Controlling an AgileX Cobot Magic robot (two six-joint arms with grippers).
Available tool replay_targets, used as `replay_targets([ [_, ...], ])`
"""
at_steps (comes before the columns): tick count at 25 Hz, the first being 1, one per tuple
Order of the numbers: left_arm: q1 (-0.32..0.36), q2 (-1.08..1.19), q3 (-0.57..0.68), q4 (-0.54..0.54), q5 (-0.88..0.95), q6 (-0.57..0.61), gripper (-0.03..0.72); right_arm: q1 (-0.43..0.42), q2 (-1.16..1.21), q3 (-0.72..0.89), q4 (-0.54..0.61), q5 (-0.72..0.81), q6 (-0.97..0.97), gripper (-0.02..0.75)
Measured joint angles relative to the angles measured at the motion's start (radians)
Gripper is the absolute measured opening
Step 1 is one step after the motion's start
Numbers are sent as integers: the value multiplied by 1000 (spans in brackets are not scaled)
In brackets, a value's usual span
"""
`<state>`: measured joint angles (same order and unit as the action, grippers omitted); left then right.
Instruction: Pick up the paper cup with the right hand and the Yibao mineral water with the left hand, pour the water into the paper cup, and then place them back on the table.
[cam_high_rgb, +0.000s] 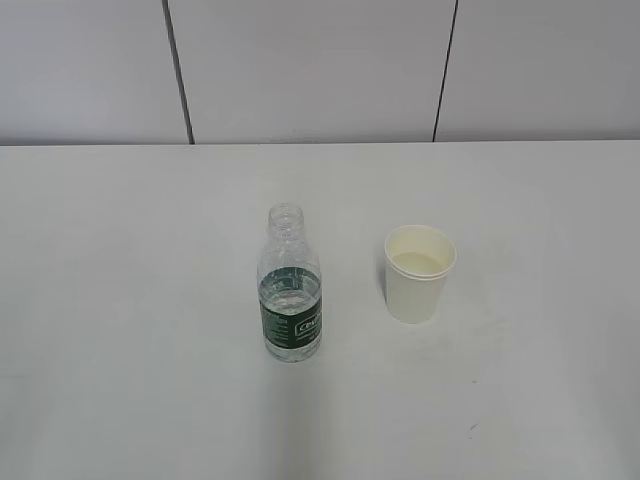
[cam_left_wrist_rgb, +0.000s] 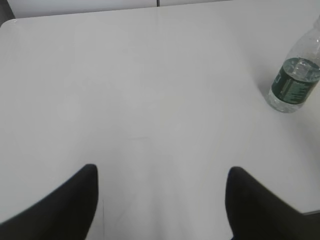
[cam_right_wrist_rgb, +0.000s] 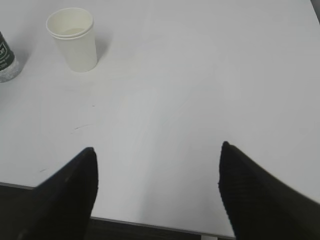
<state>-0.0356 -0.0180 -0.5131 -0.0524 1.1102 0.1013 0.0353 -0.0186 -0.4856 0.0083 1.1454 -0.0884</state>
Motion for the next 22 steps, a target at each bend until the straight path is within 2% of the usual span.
replay_targets([
  [22,0,0,0,-2,0,0,469,0,0,0,0,0,0,585],
])
